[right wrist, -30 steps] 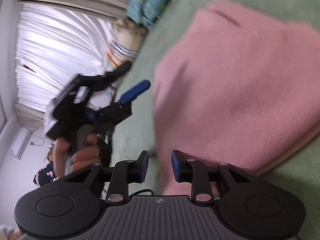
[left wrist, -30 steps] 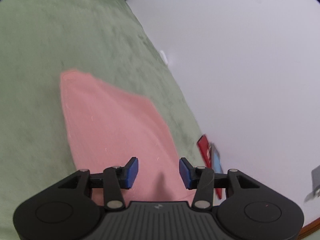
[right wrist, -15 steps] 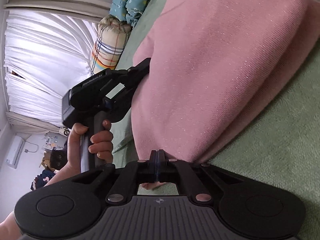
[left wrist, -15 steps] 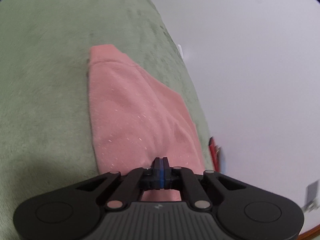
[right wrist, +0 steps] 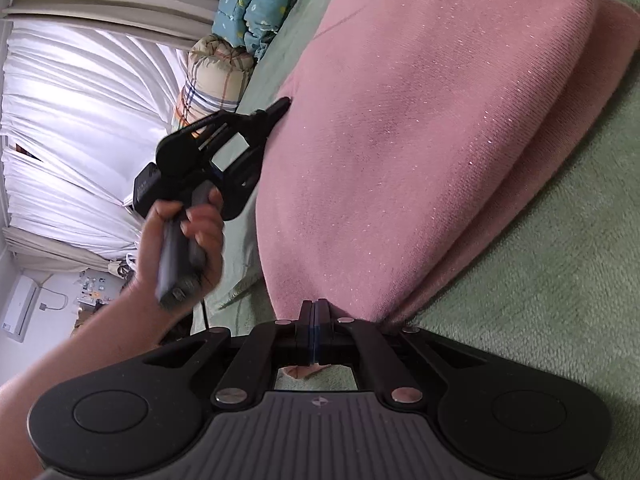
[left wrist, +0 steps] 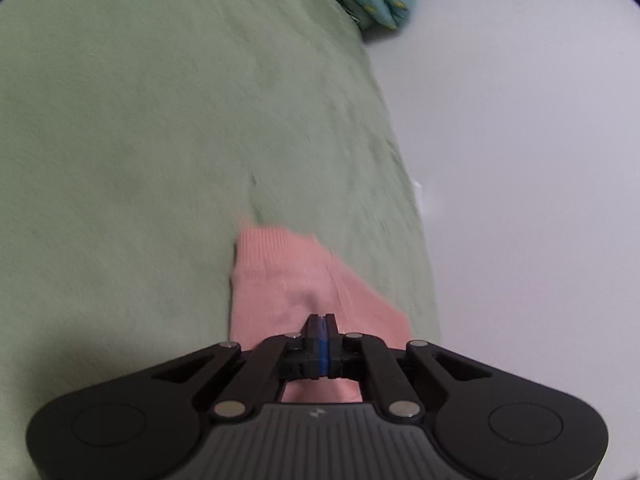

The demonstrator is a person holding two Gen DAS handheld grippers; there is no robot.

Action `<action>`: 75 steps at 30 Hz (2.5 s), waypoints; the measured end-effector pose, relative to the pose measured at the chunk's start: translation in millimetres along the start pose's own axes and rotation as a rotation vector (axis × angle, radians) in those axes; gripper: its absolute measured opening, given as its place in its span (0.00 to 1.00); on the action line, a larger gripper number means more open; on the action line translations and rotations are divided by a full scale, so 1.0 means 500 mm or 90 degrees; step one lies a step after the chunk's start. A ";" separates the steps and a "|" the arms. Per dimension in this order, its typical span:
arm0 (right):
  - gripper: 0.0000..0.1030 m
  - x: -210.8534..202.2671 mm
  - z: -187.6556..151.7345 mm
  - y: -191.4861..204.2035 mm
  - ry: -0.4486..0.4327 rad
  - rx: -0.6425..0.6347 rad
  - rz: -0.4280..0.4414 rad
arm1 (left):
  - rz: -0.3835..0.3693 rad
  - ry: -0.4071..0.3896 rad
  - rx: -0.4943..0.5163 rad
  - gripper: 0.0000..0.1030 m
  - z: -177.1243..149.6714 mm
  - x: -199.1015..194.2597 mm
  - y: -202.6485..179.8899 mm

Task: Fold clothes

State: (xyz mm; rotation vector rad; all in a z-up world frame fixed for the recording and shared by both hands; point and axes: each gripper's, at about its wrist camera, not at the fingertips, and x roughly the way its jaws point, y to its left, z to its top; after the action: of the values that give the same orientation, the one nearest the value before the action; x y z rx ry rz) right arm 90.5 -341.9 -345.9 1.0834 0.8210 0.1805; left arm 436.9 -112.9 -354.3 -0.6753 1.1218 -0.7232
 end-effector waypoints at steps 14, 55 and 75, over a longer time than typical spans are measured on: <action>0.11 0.041 0.256 0.191 0.131 -0.200 0.002 | -0.155 -0.075 -0.018 0.46 -0.339 -0.291 -0.002; 0.63 -0.125 0.348 0.105 -0.024 0.036 0.079 | -0.083 -0.069 -0.109 0.65 -0.368 -0.321 0.078; 0.64 -0.120 -0.007 -0.028 -0.033 0.254 0.066 | -0.060 0.020 -0.205 0.09 -0.364 -0.250 0.122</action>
State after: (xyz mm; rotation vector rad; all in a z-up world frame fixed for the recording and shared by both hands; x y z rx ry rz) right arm 43.0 -376.8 -328.1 1.5011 0.7721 0.0766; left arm 241.6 1.9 -387.0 -0.9968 1.2557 -0.6408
